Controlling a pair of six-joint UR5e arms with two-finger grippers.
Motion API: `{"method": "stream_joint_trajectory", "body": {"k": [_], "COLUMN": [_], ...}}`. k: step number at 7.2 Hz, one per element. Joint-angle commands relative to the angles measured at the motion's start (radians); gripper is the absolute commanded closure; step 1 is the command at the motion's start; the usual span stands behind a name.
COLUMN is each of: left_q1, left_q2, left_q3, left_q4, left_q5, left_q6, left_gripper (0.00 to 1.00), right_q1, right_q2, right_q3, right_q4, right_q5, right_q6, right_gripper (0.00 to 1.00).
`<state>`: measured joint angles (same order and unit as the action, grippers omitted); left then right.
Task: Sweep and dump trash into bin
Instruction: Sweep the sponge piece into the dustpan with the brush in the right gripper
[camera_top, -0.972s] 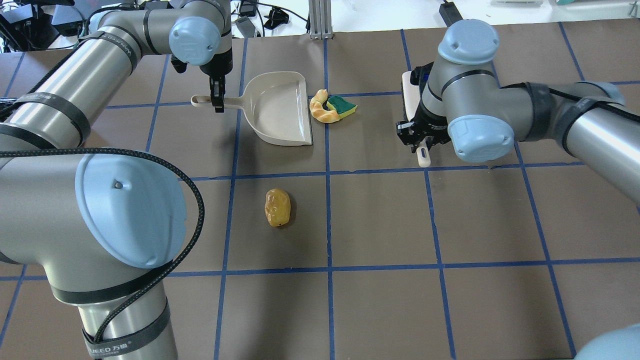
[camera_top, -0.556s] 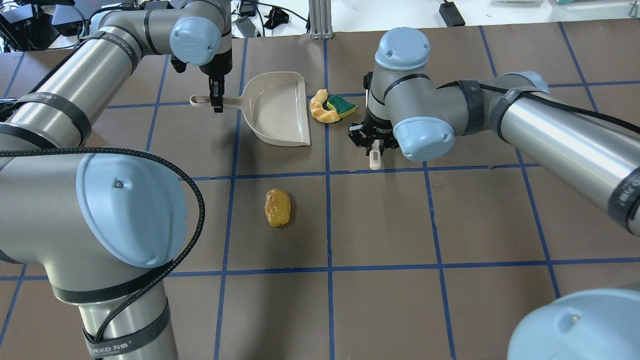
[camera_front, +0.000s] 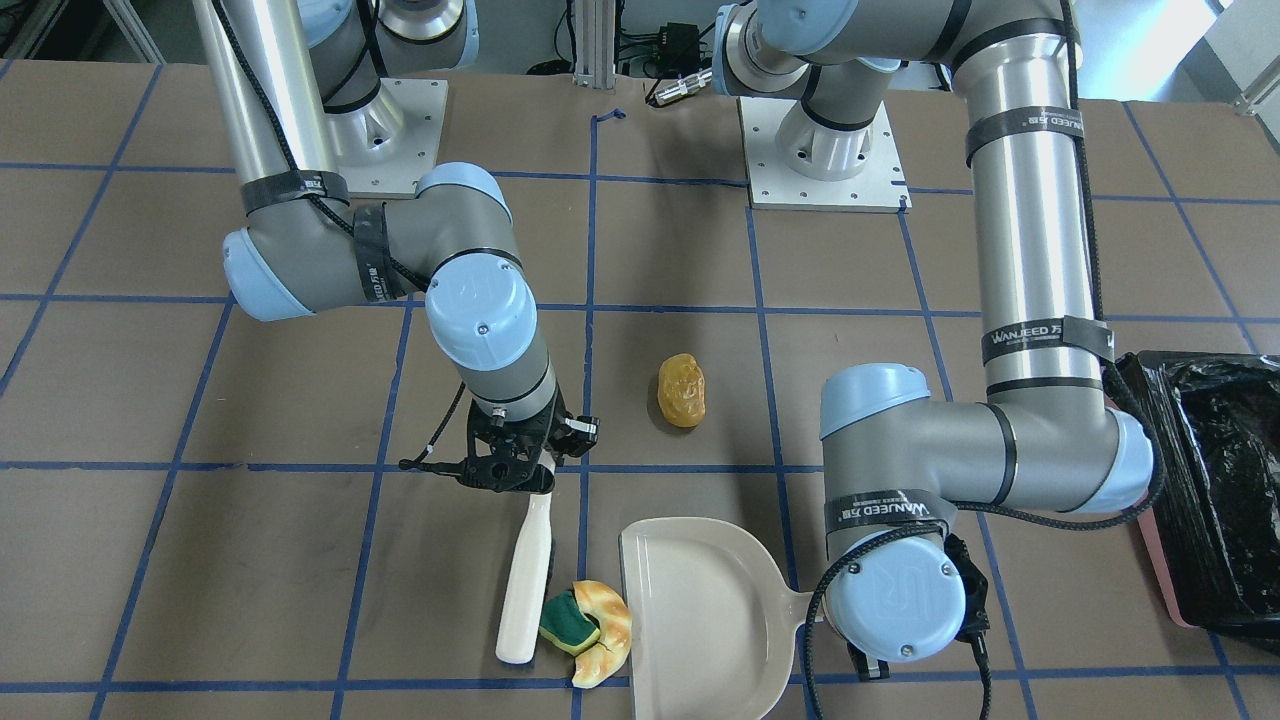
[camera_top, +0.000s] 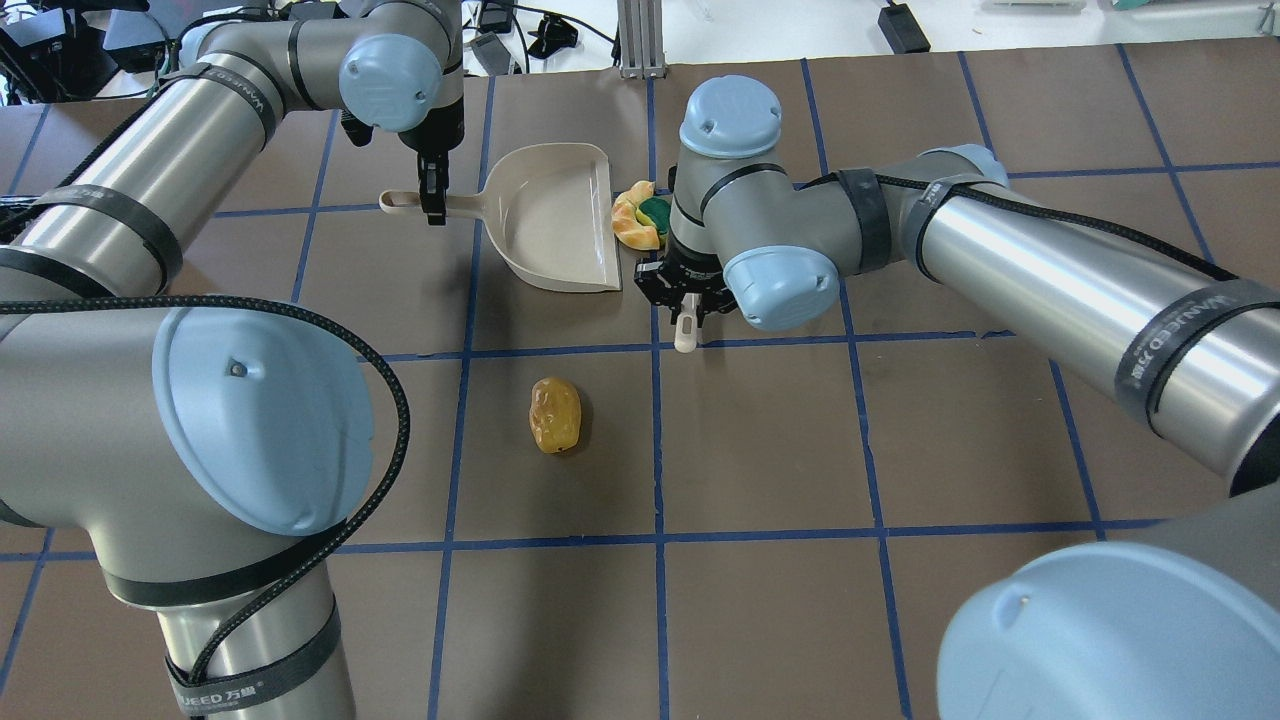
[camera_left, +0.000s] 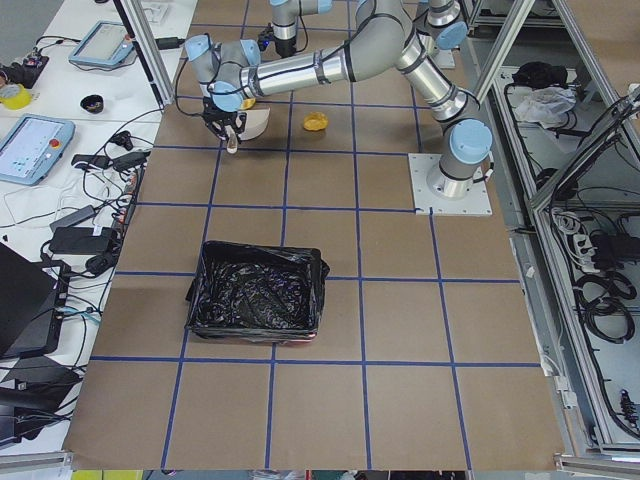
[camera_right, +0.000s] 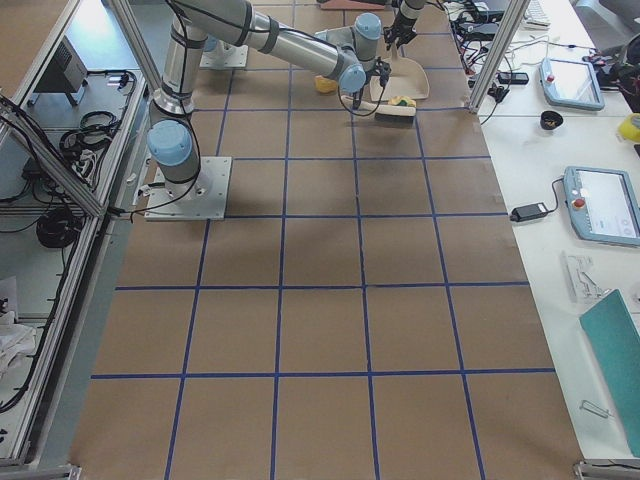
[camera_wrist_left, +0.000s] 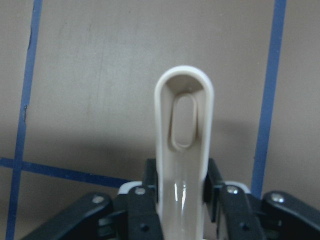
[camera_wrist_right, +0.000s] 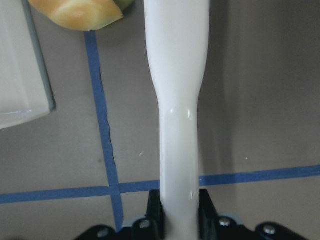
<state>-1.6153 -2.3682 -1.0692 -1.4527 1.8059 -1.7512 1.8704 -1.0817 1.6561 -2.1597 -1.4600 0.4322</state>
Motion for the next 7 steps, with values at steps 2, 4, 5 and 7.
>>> {"method": "stream_joint_trajectory", "body": {"k": [2,4,5,7], "left_q1": [0.0,0.0,0.0,0.0], "left_q2": [0.003,0.003,0.003,0.006], "left_q3": [0.0,0.0,0.0,-0.002], "left_q4": [0.0,0.0,0.003,0.011], "left_q5": [-0.002,-0.003,-0.008,-0.013], "left_q6": [-0.001,0.001,0.008,0.033], "left_gripper": [1.0,1.0,1.0,1.0], "right_q1": [0.099,0.105,0.127,0.144], "right_q2": [0.057,0.094,0.094,0.088], "right_q3": [-0.08,-0.148,-0.162,-0.192], "right_q4": [-0.002,-0.003,-0.003,0.007], "right_q5": [0.015,0.084,0.095,0.099], "right_q6": [0.124,0.149,0.173,0.23], "right_gripper": [1.0,1.0,1.0,1.0]}}
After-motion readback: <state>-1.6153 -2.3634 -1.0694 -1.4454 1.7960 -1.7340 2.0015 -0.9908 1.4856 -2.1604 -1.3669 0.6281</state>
